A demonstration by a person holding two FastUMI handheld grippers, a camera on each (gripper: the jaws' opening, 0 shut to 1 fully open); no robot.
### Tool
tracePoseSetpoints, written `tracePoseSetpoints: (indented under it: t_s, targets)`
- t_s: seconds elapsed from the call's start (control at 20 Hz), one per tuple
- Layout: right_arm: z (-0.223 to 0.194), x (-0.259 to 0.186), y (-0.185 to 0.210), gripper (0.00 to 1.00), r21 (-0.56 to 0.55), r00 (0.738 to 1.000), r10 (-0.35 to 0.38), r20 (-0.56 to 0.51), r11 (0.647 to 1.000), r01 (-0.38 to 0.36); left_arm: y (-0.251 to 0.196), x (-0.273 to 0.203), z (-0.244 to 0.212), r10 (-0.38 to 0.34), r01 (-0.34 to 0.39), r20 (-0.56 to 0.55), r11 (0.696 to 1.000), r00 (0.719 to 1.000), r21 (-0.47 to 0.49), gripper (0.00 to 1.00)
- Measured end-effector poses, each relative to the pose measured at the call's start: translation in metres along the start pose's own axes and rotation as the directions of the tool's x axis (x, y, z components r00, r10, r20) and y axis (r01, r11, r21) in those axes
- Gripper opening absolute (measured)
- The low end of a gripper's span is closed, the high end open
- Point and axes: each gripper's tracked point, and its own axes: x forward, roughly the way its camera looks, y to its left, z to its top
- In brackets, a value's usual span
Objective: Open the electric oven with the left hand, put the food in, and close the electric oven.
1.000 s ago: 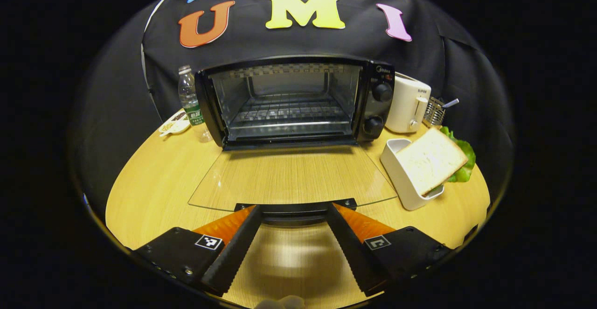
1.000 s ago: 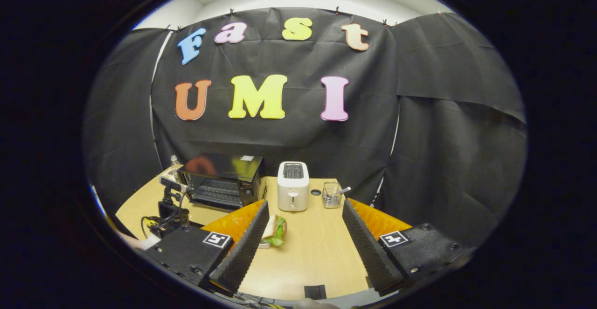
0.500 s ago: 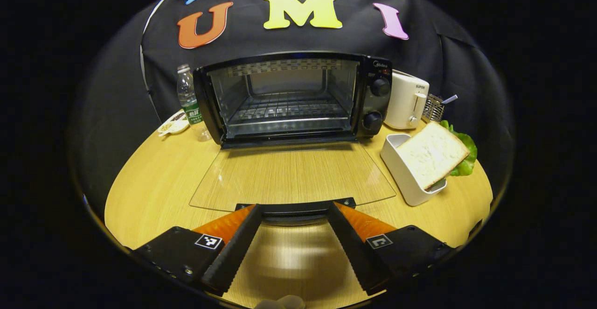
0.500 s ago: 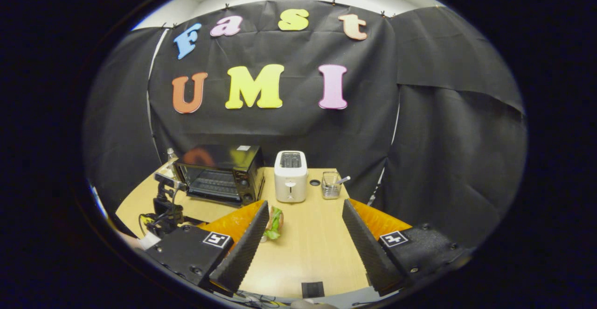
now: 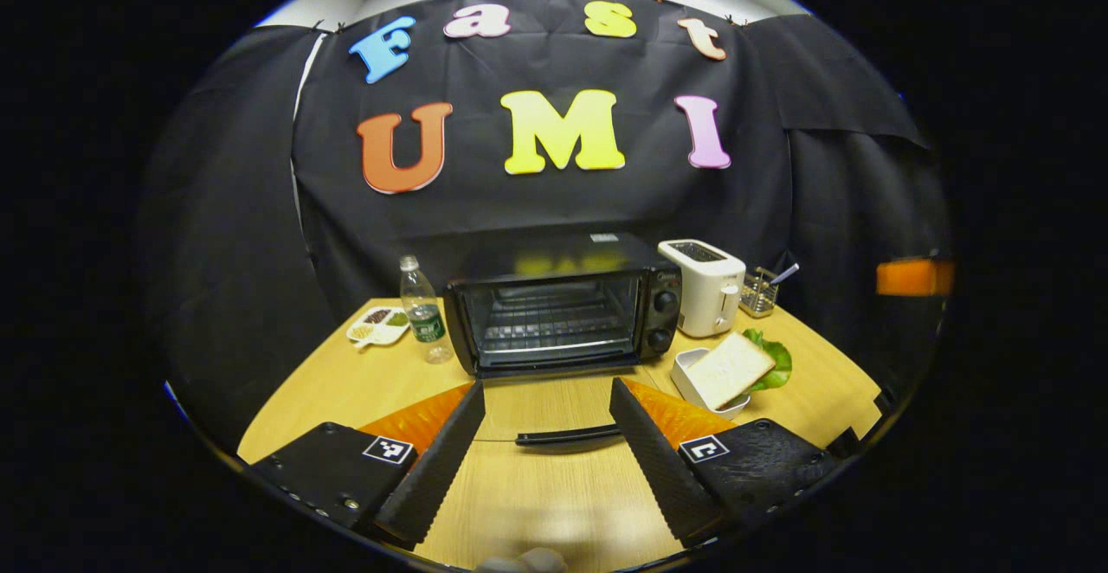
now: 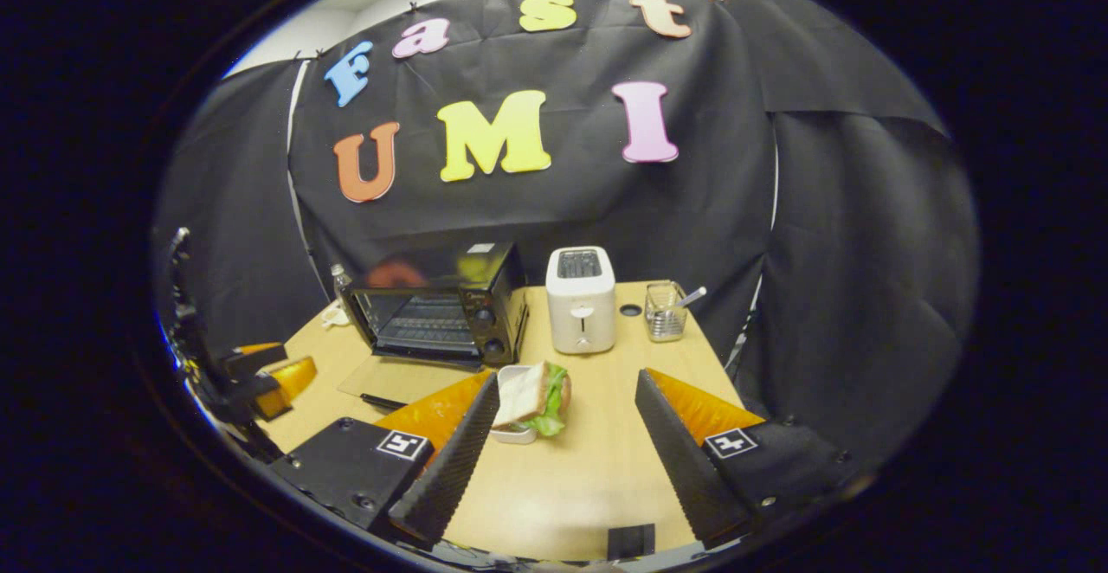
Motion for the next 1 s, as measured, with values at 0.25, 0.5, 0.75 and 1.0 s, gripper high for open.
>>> tracePoseSetpoints:
  t_s: [0.25, 0.5, 0.75, 1.0]
  targets:
    - [-0.056, 0.047, 0.008, 1.0, 0.1, 0.994, 0.059, -0.096, 0.994, -0.05, 0.014, -0.069, 0.06, 0.001, 0.004, 0.115, 0.999, 0.993, -0.035, 0.96]
    - [-0.087, 0.108, 0.016, 1.0, 0.271, 0.974, 0.16, -0.163, 0.956, -0.112, 0.03, -0.114, 0.096, 0.063, -0.054, 0.169, 0.997, 0.984, -0.055, 0.96]
    - [-0.083, 0.175, 0.011, 0.86, 0.363, 0.949, 0.239, -0.206, 0.919, -0.153, 0.044, -0.123, 0.101, 0.194, -0.18, 0.137, 0.978, 0.971, -0.105, 0.96]
    - [-0.084, 0.209, 0.012, 0.85, 0.452, 0.904, 0.341, -0.259, 0.869, -0.199, 0.048, -0.111, 0.103, 0.312, -0.298, 0.091, 0.944, 0.946, -0.141, 0.96]
